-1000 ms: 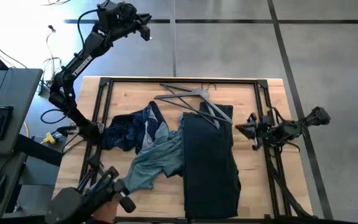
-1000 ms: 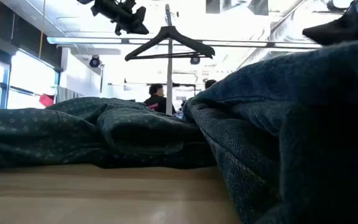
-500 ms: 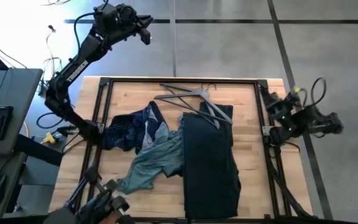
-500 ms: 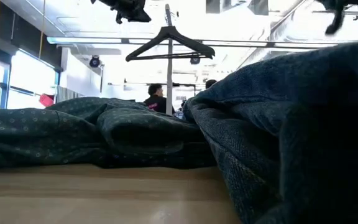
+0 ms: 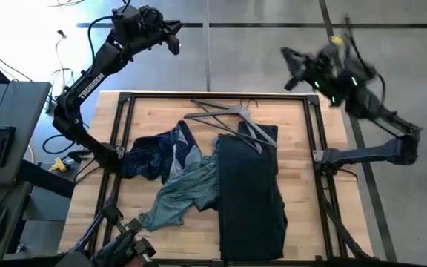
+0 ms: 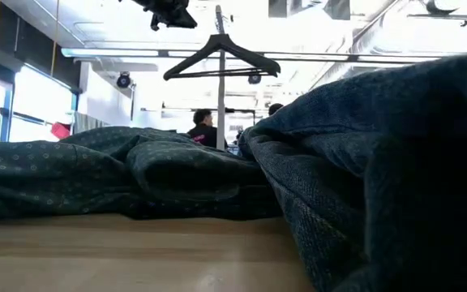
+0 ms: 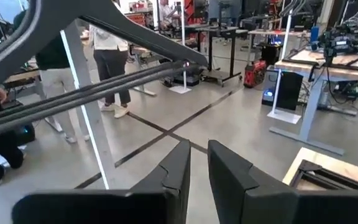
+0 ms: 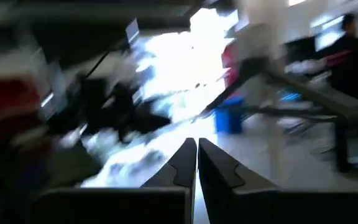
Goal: Hang clothes
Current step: Unhang the hanger from the hanger rack
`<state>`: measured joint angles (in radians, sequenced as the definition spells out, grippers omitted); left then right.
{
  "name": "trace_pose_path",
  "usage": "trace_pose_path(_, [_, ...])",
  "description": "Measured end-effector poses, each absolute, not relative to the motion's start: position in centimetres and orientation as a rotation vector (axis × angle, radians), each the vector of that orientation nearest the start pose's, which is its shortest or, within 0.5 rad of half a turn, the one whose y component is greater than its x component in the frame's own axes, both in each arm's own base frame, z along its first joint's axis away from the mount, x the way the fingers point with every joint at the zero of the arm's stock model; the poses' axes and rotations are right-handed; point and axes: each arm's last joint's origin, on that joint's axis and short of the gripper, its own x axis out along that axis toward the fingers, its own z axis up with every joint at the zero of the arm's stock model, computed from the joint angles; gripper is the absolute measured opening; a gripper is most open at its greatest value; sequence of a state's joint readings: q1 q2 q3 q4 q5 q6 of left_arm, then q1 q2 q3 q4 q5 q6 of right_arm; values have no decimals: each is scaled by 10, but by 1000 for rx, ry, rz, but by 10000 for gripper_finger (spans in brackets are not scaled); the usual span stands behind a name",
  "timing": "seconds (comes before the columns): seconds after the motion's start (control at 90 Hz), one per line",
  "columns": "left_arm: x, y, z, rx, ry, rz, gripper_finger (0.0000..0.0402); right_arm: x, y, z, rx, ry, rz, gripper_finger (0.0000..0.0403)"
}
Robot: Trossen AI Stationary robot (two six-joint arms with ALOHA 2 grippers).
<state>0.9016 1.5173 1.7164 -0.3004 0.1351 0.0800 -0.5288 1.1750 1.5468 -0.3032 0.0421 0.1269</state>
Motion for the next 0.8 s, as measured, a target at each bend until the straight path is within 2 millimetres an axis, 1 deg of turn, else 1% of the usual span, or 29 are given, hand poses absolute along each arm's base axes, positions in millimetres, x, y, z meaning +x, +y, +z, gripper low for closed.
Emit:
trace_pose_path(0.033, [208,256,465,24,122,761,32,193,-124,504,101,-76,-582,0])
trace_pose_path(0.089, [208,256,464,20,129,761,32,195,-143,512,105,-61,-664,0])
trace_pose_path(0.167, [208,256,462,13,142,770,32,194,-164,523,93,-77,-835,0])
trace_pose_path(0.244, [208,256,462,1,145,771,32,196,-183,524,84,-66,-1006,0])
trace_pose_path(0.289, [208,256,462,-14,139,775,32,199,-197,522,73,-48,-1053,0])
trace_pose_path(0.344, [208,256,461,-40,137,776,32,205,-217,513,48,10,-1018,0])
trace_pose_path(0.4, [208,256,460,-63,138,776,32,211,-239,502,76,49,-950,0])
trace_pose_path(0.478, [208,256,460,-77,139,769,32,216,-268,493,135,23,-875,3])
trace_pose_path(0.556, [208,255,459,-83,147,747,32,218,-293,487,110,-11,-847,19])
trace_pose_path(0.656, [208,255,457,-89,159,745,32,222,-326,474,107,-16,-841,58])
trace_pose_path(0.8, [208,255,456,-113,159,745,32,224,-370,454,144,5,-774,142])
